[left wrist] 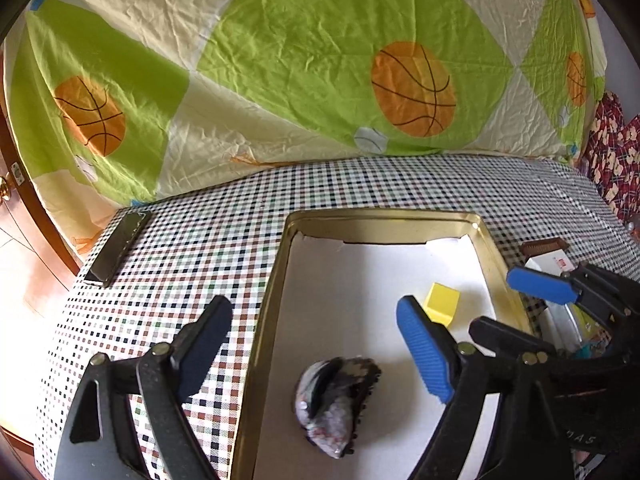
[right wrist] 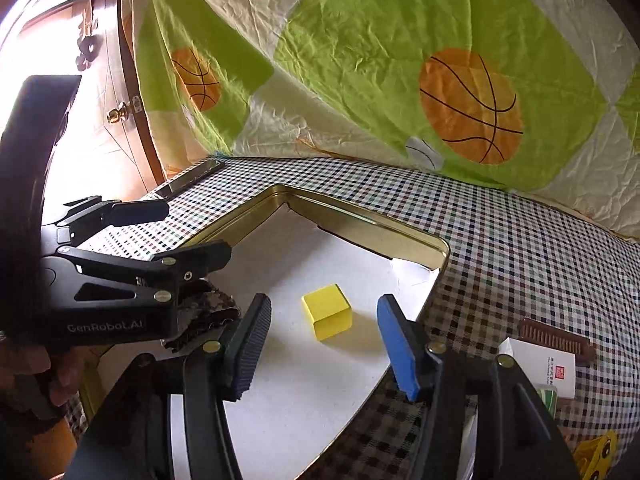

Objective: Organize rigid objects
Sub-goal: 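Grasp white sun-print block with right tool while left tool approaches teddy block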

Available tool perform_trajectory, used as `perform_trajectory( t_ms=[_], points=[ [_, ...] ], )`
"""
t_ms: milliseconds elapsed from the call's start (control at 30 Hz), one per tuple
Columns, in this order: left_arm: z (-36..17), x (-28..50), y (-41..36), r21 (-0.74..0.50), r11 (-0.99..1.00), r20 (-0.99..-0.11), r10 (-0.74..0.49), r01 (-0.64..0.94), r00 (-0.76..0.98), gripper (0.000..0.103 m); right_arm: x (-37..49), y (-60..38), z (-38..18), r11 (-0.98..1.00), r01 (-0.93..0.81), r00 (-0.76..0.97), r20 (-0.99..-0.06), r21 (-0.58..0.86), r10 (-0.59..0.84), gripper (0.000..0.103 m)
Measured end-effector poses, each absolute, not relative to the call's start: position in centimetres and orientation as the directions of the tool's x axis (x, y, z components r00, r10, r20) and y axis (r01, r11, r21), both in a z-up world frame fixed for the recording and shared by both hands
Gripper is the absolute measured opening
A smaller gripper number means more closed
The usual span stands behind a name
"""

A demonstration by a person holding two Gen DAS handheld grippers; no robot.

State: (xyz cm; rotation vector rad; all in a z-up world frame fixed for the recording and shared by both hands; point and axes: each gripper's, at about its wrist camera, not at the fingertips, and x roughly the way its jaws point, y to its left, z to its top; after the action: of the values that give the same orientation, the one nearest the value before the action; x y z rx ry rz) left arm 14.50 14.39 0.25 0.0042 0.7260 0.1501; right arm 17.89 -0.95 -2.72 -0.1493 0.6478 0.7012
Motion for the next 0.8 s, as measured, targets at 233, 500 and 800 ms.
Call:
perform_trajectory(
  t_ms=[233,500,800],
  points=[
    [1.9,10.4,12.1,0.059,0.985,-0.535,0.169,-0.163,0.828,0.098,14.2,-4.4,-2.1,0.767,-0.638,0.623,-0.535,0.076,0.571,0.058],
    [2.2,5.5,5.6,0.039,0.996,-0.405,0.087,-0.078,0.91,0.102,10.0,-13.3,-2.3,0.849,-0.527,0.748,-0.448,0.046,0.489,0.058],
    [-0.1,4.9,-3.5,0.062,0.994,-0.416,-0.055,0.089,0.908,0.102,9.3,-25.0,-4.4,0.979,-0.205,0.873,-0.449,0.019,0.192,0.059]
  ],
)
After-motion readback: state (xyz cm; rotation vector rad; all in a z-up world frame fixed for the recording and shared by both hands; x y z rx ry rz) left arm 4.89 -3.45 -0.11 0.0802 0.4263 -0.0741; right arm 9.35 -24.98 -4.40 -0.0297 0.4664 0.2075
